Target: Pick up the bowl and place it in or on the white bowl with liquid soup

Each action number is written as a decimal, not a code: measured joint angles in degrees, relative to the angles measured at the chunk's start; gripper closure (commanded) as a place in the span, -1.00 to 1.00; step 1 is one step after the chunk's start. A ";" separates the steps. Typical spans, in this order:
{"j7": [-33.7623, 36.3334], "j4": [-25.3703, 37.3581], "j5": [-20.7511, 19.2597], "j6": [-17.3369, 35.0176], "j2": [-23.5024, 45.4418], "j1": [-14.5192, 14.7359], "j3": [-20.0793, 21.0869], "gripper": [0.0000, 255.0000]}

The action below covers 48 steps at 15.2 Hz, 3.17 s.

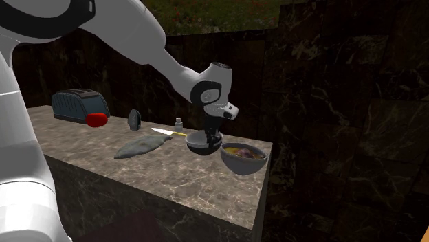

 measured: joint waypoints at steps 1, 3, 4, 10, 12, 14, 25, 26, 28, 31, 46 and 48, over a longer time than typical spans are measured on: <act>0.13 0.46 -0.16 -0.87 -0.39 -0.10 -0.10 1.00; 0.72 1.31 -0.47 -2.37 -1.11 -0.11 -0.11 1.00; 0.89 1.54 -0.57 -3.01 -1.54 -0.14 -0.14 1.00; 2.01 3.91 -1.27 -7.32 -3.54 -0.36 -0.36 1.00; 2.50 5.05 -1.52 -8.86 -4.00 -0.39 -0.39 1.00; 2.93 5.91 -1.72 -10.27 -4.58 -0.42 -0.41 1.00; 3.15 11.41 -2.57 -17.82 -6.39 -1.42 -1.58 1.00; 2.17 12.41 -2.67 -18.75 -6.00 -1.98 -2.25 1.00; -0.42 13.85 -2.77 -20.05 -5.15 -3.31 -3.84 1.00; -3.84 14.84 -2.80 -21.76 -4.88 -5.07 -5.88 1.00; -15.16 20.79 -2.55 -24.58 1.45 -10.64 -11.82 1.00; -15.54 19.21 -2.39 -22.95 1.53 -10.56 -11.75 1.00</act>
